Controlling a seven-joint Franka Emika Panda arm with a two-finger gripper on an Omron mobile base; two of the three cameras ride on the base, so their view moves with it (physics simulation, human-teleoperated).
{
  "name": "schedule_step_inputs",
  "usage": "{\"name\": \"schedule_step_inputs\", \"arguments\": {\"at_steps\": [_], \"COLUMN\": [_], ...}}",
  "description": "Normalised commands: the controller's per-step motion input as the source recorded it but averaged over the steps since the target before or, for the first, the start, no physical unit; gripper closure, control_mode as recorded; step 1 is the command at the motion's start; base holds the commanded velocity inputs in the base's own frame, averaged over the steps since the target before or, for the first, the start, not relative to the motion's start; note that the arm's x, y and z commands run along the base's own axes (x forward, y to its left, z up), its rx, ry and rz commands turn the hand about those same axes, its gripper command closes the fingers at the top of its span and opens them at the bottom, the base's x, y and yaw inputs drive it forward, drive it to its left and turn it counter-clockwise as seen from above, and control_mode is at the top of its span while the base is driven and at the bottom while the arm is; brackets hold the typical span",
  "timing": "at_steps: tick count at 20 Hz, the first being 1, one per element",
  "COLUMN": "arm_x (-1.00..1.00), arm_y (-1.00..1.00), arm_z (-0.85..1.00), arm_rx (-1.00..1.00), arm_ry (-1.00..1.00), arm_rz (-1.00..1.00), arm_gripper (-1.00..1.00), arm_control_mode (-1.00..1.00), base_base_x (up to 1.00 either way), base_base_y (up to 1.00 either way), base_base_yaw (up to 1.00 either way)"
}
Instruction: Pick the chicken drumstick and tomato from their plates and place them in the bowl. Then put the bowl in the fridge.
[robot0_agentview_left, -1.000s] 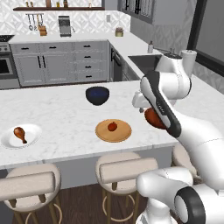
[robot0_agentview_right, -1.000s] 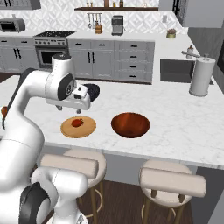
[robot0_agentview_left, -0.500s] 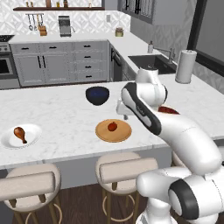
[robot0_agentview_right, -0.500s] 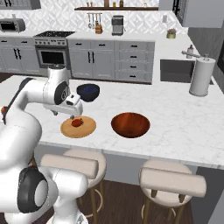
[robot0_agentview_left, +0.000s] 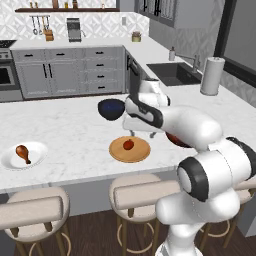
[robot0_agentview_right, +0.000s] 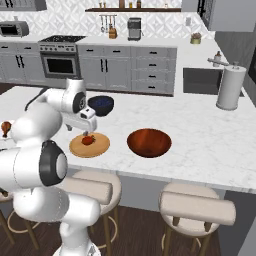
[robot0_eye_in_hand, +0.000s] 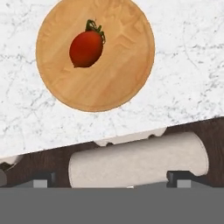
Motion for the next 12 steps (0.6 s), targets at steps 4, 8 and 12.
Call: {"name": "schedule_step_inputs", "arguments": {"at_steps": [4,8,12], "arm_x": [0.40,0.36,0.37], "arm_y": [0.03,0.03,0.03], "arm_z": [-0.57,-0.58,-0.56], "arm_rx": [0.00,0.01,0.01], "arm_ry": [0.04,0.00,0.00], "arm_rz": [-0.01,0.00,0.00], "arm_gripper": [-1.00,-1.00,-1.00], "arm_control_mode": [-1.00,-1.00,-1.00], "base_base_x": [0.00,0.00,0.00], "base_base_y": [0.00,0.00,0.00], "base_base_yaw": [0.00,0.00,0.00]}}
